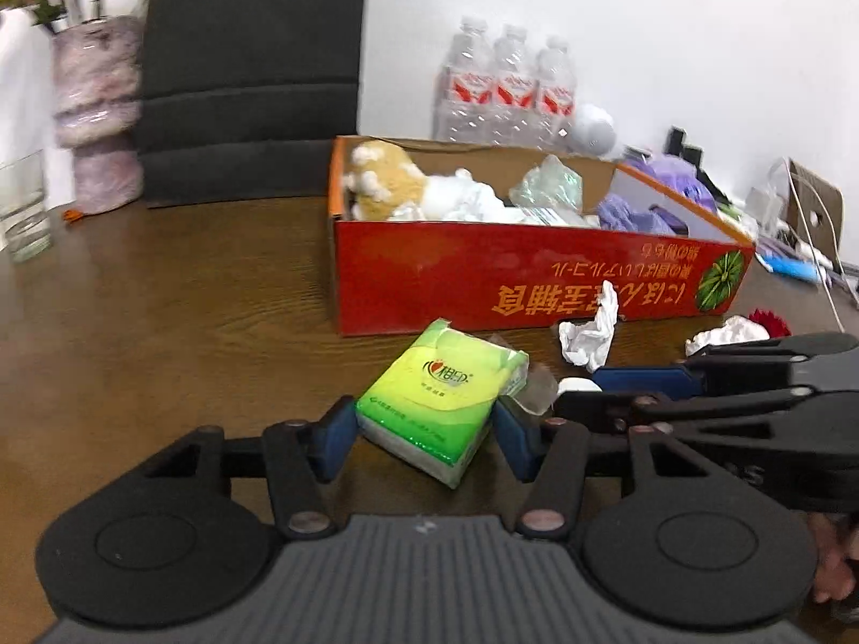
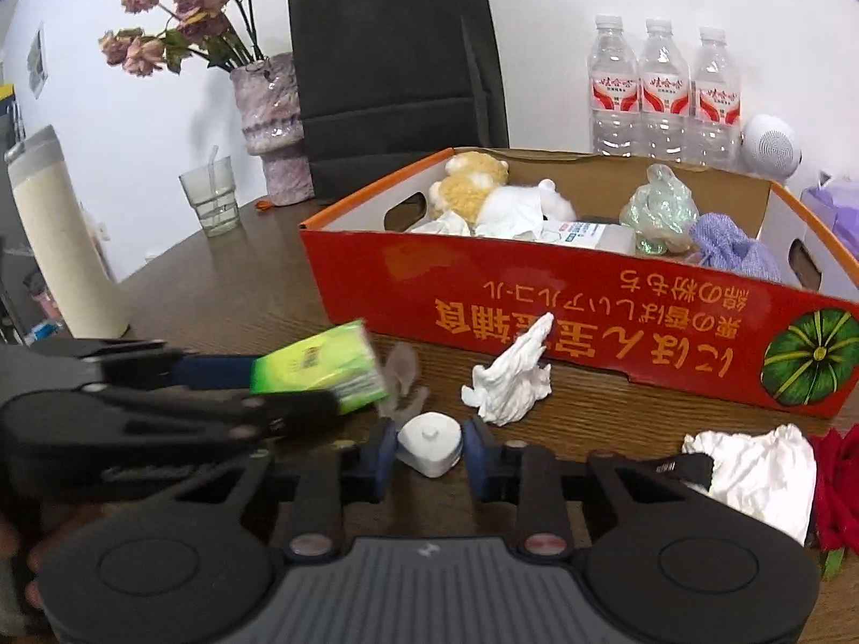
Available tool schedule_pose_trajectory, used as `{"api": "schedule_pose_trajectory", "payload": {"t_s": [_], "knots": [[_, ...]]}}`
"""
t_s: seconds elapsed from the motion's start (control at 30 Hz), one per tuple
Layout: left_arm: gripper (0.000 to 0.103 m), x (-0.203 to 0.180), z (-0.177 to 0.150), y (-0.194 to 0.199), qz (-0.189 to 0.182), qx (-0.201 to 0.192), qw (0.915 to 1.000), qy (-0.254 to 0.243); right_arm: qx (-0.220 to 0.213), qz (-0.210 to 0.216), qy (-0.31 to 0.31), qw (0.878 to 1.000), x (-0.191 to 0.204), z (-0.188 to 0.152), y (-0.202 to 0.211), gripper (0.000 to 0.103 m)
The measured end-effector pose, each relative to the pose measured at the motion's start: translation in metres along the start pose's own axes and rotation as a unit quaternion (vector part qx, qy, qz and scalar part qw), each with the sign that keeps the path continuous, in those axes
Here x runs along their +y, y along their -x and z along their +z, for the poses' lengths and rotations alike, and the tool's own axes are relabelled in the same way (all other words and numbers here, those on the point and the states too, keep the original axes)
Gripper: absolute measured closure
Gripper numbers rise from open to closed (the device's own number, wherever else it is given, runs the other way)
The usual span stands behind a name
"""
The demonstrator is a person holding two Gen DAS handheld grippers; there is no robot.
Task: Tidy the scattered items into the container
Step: 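Grasp the green tissue pack with the left tool while the right tool grasps a small white piece, then carry the green pack and white piece into the box and open both tools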
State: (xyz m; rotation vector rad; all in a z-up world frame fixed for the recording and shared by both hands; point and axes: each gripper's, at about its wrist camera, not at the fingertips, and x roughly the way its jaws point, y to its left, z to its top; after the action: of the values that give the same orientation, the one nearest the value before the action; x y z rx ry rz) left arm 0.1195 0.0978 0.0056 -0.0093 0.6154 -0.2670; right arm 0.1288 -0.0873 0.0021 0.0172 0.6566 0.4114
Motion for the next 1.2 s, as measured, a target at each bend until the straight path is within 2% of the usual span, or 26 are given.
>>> {"api": "schedule_pose_trajectory", "payload": {"t_s": [0.1,0.17,0.4,0.5,0.63,0.77,0.83,0.97,1.2], "knots": [[0.047,-0.013,-0.011,0.029,0.045,-0.027,0.9986,0.005,-0.004,-0.01,-0.001,1.0,0.001,-0.002,0.004,0.078],[0.047,-0.02,-0.021,0.053,0.063,-0.046,0.9968,0.02,-0.007,-0.02,0.006,1.0,0.003,-0.005,0.012,0.078],[0.047,-0.051,-0.063,0.113,0.113,-0.07,0.9877,0.083,-0.067,-0.062,0.032,0.995,0.016,-0.039,0.097,0.078],[0.047,-0.069,-0.075,0.123,0.11,-0.062,0.9874,0.095,-0.082,-0.079,0.014,0.993,0.013,-0.056,0.131,0.078],[0.047,-0.103,-0.087,0.146,0.116,-0.085,0.9869,0.073,-0.092,-0.098,0.001,0.991,0.005,-0.082,0.17,0.078],[0.047,-0.137,-0.101,0.17,0.1,-0.109,0.9882,0.039,-0.096,-0.132,-0.026,0.986,-0.007,-0.116,0.207,0.078],[0.047,-0.153,-0.112,0.174,0.092,-0.115,0.9889,0.021,-0.095,-0.132,-0.053,0.985,-0.013,-0.13,0.222,0.078],[0.047,-0.172,-0.126,0.178,0.081,-0.11,0.9902,0.03,-0.086,-0.118,-0.072,0.987,-0.008,-0.158,0.234,0.078],[0.047,-0.193,-0.147,0.2,0.102,-0.137,0.9853,0.007,-0.11,-0.089,-0.037,0.989,0.022,-0.18,0.249,0.078]]}}
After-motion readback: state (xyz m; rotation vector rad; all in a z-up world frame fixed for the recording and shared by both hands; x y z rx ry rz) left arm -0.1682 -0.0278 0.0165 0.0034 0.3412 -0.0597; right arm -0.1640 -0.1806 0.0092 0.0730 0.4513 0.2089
